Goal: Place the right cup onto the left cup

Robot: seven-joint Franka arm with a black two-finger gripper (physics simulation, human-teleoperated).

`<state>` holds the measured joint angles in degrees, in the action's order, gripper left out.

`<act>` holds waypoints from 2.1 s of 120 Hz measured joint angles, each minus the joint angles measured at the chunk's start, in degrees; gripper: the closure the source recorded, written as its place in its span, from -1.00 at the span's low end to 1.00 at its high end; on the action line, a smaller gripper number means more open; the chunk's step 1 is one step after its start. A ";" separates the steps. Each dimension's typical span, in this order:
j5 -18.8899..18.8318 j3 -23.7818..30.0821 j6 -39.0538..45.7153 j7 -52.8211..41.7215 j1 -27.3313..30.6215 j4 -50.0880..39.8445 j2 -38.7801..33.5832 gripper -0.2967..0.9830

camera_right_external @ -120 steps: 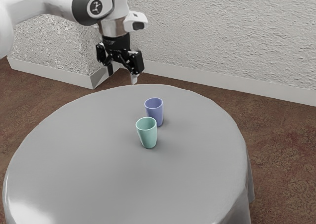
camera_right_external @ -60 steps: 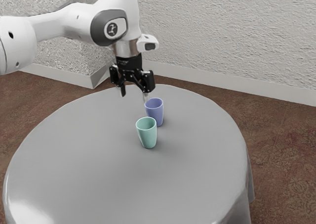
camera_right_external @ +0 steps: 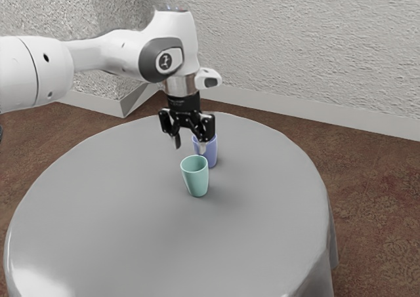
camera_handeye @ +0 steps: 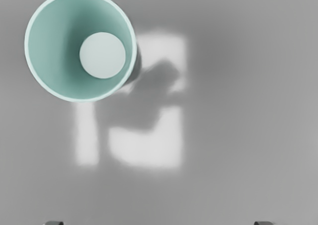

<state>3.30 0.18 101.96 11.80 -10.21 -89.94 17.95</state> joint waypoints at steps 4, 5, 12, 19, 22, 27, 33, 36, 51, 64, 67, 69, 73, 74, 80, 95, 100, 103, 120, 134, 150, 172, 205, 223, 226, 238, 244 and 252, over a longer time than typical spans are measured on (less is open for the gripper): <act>0.03 0.00 0.30 0.06 0.01 0.00 0.38 -0.20; 0.04 0.00 0.37 0.07 0.01 0.00 0.47 -0.20; 0.15 -0.05 0.80 0.17 -0.03 0.10 1.19 -0.20; 0.31 -0.21 1.19 0.26 -0.08 0.29 2.13 -0.19; 0.34 -0.26 1.37 0.29 -0.11 0.40 2.50 -0.19; 0.36 -0.33 1.65 0.34 -0.14 0.59 3.17 -0.19; 0.35 -0.40 2.00 0.40 -0.09 0.81 3.99 -0.18; 0.35 -0.41 2.20 0.42 -0.02 0.87 4.39 -0.18; 0.23 -0.44 2.96 0.54 0.09 1.99 6.44 -0.18; -0.15 -0.41 3.33 0.62 0.27 3.60 8.26 -0.17; -0.21 -0.39 3.38 0.63 0.39 3.99 8.69 -0.17; -0.25 -0.38 3.41 0.64 0.46 4.21 8.95 -0.17; -0.32 -0.31 3.46 0.66 0.66 4.62 9.46 -0.17; -0.34 -0.29 3.48 0.66 0.72 4.74 9.61 -0.17; -0.42 -0.21 3.54 0.68 0.98 5.42 10.43 -0.16; -0.52 0.18 3.64 0.71 1.61 6.88 12.62 -0.15; -0.54 0.27 3.67 0.72 1.78 7.30 13.22 -0.15; -0.54 0.33 3.68 0.73 1.88 7.48 13.58 -0.15; -1.28 1.15 3.61 0.75 2.74 9.83 16.16 -0.13; -2.54 2.74 3.42 0.76 4.08 12.23 18.50 -0.12; -3.54 3.72 3.34 0.77 5.27 13.42 20.49 -0.09; -4.42 3.98 3.14 0.79 5.93 14.66 21.45 0.09; -5.15 3.87 3.28 0.86 5.99 14.76 21.52 0.48; -6.25 3.92 3.39 1.02 5.86 14.76 21.38 0.60; -6.34 3.90 3.35 1.05 5.83 14.74 21.30 0.62; -6.61 3.83 3.05 1.16 5.63 14.64 20.70 0.65; -6.71 3.67 2.83 1.22 5.53 14.52 20.02 0.66; -6.84 3.40 2.30 1.37 5.42 14.37 18.98 0.67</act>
<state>-3.53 3.58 104.26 13.16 -4.79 -75.57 36.93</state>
